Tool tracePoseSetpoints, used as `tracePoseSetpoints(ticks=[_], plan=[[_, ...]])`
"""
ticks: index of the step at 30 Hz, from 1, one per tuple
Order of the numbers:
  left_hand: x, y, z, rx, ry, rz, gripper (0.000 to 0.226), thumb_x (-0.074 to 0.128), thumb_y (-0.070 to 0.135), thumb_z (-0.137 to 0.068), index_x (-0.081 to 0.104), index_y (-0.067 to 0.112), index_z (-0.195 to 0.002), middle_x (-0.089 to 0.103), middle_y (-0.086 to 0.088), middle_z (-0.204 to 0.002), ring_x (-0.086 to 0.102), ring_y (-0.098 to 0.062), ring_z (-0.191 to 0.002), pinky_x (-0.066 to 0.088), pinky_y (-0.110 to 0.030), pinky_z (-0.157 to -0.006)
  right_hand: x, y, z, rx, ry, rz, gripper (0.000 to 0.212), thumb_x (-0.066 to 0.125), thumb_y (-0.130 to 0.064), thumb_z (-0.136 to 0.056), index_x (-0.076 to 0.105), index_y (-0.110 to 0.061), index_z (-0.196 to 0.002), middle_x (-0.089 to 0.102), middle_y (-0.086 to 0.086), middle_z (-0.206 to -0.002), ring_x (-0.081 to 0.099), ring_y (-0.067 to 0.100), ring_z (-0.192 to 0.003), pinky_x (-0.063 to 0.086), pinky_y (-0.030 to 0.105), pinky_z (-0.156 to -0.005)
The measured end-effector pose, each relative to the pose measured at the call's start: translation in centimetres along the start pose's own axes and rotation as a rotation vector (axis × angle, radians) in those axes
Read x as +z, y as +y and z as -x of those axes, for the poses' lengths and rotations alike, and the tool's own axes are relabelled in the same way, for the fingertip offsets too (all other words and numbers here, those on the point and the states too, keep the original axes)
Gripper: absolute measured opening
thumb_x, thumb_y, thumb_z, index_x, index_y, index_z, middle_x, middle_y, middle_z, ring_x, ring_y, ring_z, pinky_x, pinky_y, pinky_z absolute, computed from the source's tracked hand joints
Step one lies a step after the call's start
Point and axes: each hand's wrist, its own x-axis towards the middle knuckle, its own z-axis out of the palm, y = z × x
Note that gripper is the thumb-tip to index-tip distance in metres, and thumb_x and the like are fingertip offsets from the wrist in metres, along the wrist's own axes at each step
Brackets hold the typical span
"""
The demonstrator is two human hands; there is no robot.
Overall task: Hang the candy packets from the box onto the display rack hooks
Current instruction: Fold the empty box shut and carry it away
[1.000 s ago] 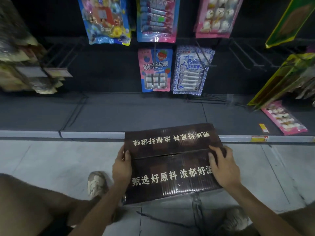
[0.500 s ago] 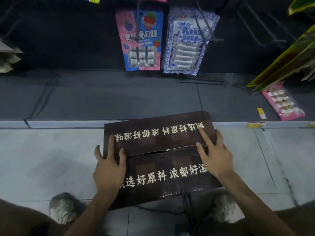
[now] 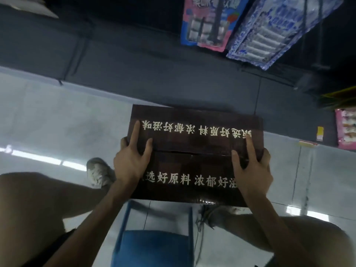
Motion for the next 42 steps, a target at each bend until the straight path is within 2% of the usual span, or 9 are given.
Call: tracePoseSetpoints(ticks=[3, 11, 15, 20, 23, 26, 29, 33, 42], plan=[[-6.0, 0.0, 2.9, -0.054, 0.003, -0.004, 0.071, 0.038, 0.068, -0.101, 0.006, 0.053, -0.162, 0.054, -0.015, -0.14, 0.07, -0.039, -0.105, 0.055, -0.048, -0.087, -5.0, -2.9, 2.7, -0.082, -0.039, 0.009, 0.071, 0.041, -0.068, -0.099, 0.018, -0.05, -0.163, 0.031, 0.011, -0.157, 0.059, 0.043, -0.124, 0.056, 0.058, -0.094], [-23.8, -0.3, 10.9, -0.218, 0.076, 0.055, 0.069, 0.034, 0.071, -0.1, 0.009, 0.054, -0.162, 0.055, -0.012, -0.14, 0.068, -0.038, -0.112, 0.056, -0.05, -0.091, -18.4, -14.7, 8.7, -0.263, -0.142, 0.04, 0.071, 0.035, -0.072, -0.098, 0.018, -0.052, -0.163, 0.032, 0.015, -0.161, 0.056, 0.045, -0.132, 0.056, 0.058, -0.097], [-33.4, -0.7, 15.1, -0.284, 0.165, 0.096, 0.066, 0.03, 0.072, -0.102, 0.005, 0.055, -0.161, 0.055, -0.012, -0.141, 0.069, -0.035, -0.109, 0.058, -0.047, -0.087, -25.7, -22.0, 11.4, -0.393, -0.182, 0.023, 0.069, 0.029, -0.078, -0.098, 0.012, -0.058, -0.162, 0.027, 0.013, -0.166, 0.045, 0.042, -0.144, 0.052, 0.057, -0.103], [-43.2, -0.8, 20.0, -0.377, 0.312, 0.148, 0.062, 0.031, 0.067, -0.104, 0.01, 0.055, -0.161, 0.056, -0.013, -0.136, 0.068, -0.035, -0.109, 0.057, -0.047, -0.085, -32.9, -30.5, 13.9, -0.548, -0.225, -0.01, 0.07, 0.029, -0.079, -0.094, 0.008, -0.063, -0.159, 0.029, 0.016, -0.162, 0.047, 0.043, -0.139, 0.051, 0.058, -0.102], [-47.7, -1.4, 23.4, -0.442, 0.418, 0.167, 0.06, 0.033, 0.065, -0.104, 0.013, 0.055, -0.16, 0.054, -0.011, -0.134, 0.068, -0.036, -0.106, 0.056, -0.047, -0.083, -35.4, -35.3, 15.3, -0.639, -0.266, -0.055, 0.07, 0.027, -0.083, -0.091, 0.006, -0.067, -0.156, 0.026, 0.015, -0.164, 0.044, 0.044, -0.142, 0.048, 0.062, -0.107], [-51.4, -2.5, 27.0, -0.517, 0.518, 0.188, 0.058, 0.033, 0.066, -0.104, 0.016, 0.055, -0.159, 0.053, -0.011, -0.133, 0.067, -0.038, -0.105, 0.055, -0.049, -0.084, -37.3, -40.4, 17.2, -0.767, -0.27, -0.077, 0.069, 0.033, -0.079, -0.094, 0.015, -0.062, -0.159, 0.03, 0.018, -0.162, 0.043, 0.043, -0.144, 0.043, 0.059, -0.113], [-55.2, -4.5, 30.3, -0.612, 0.61, 0.221, 0.057, 0.034, 0.067, -0.103, 0.018, 0.056, -0.157, 0.052, -0.014, -0.13, 0.065, -0.043, -0.107, 0.053, -0.051, -0.09, -38.9, -46.1, 19.6, -0.882, -0.291, -0.051, 0.067, 0.038, -0.075, -0.097, 0.019, -0.06, -0.16, 0.037, 0.018, -0.157, 0.045, 0.043, -0.14, 0.04, 0.056, -0.114], [-60.8, -7.9, 32.9, -0.71, 0.717, 0.239, 0.056, 0.035, 0.066, -0.103, 0.021, 0.056, -0.156, 0.054, -0.017, -0.128, 0.064, -0.047, -0.108, 0.051, -0.053, -0.092, -40.7, -54.2, 23.7, -1.02, -0.337, -0.052, 0.067, 0.038, -0.075, -0.097, 0.021, -0.059, -0.16, 0.035, 0.017, -0.159, 0.045, 0.044, -0.141, 0.041, 0.054, -0.112], [-79.1, -21.4, 34.4, -0.839, 0.915, 0.231, 0.055, 0.032, 0.067, -0.102, 0.028, 0.049, -0.154, 0.058, -0.025, -0.12, 0.063, -0.05, -0.107, 0.049, -0.054, -0.095, -44.9, -79.6, 37.6, -1.307, -0.309, -0.073, 0.063, 0.047, -0.061, -0.105, 0.03, -0.046, -0.163, 0.026, 0.021, -0.166, 0.036, 0.04, -0.15, 0.033, 0.046, -0.118]])
